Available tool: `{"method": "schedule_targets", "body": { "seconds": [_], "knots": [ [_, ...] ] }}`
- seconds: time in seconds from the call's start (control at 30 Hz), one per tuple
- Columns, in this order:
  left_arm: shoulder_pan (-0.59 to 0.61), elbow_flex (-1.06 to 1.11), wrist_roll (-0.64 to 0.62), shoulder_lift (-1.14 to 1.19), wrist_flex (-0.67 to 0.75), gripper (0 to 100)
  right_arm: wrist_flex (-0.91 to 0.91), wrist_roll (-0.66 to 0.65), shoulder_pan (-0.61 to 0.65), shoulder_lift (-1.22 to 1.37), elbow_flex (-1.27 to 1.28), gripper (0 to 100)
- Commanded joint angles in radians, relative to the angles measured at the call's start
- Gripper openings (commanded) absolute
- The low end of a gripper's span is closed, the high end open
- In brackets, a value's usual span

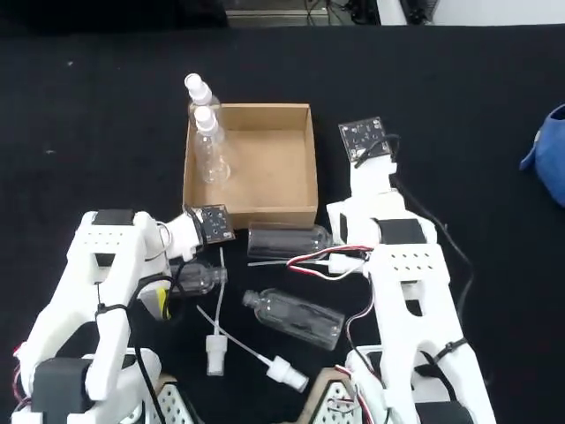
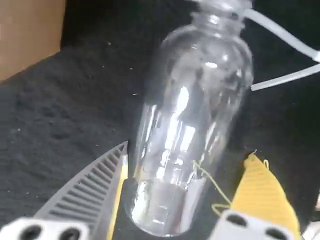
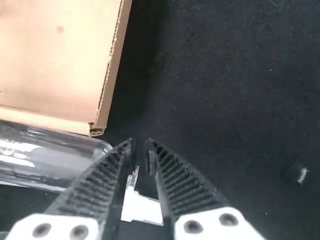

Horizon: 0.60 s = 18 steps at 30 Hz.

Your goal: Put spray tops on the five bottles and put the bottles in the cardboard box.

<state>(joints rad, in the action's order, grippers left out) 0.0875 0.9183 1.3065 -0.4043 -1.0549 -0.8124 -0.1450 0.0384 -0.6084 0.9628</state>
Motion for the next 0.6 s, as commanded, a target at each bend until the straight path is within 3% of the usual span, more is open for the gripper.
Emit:
{"method": "schedule_targets", "body": {
  "seconds": [0.0, 0.17, 0.33, 0.57],
  "knots": [
    [-0.008, -0.044, 0.014, -0.038, -0.021, 22, 0.026, 0.0, -0.02, -0.022, -0.002, 1.5],
    [-0.012, -0.067, -0.002, -0.038, -0.023, 22, 0.026, 0.0, -0.02, -0.022, -0.002, 1.5],
    [-0.015, -0.13, -0.152, -0.037, -0.021, 22, 0.026, 0.0, -0.02, -0.022, -0.002, 1.5],
    [-0.128, -0.087, -0.218, -0.032, -0.02, 22, 0.026, 0.0, -0.02, -0.022, -0.002, 1.5]
  ]
}}
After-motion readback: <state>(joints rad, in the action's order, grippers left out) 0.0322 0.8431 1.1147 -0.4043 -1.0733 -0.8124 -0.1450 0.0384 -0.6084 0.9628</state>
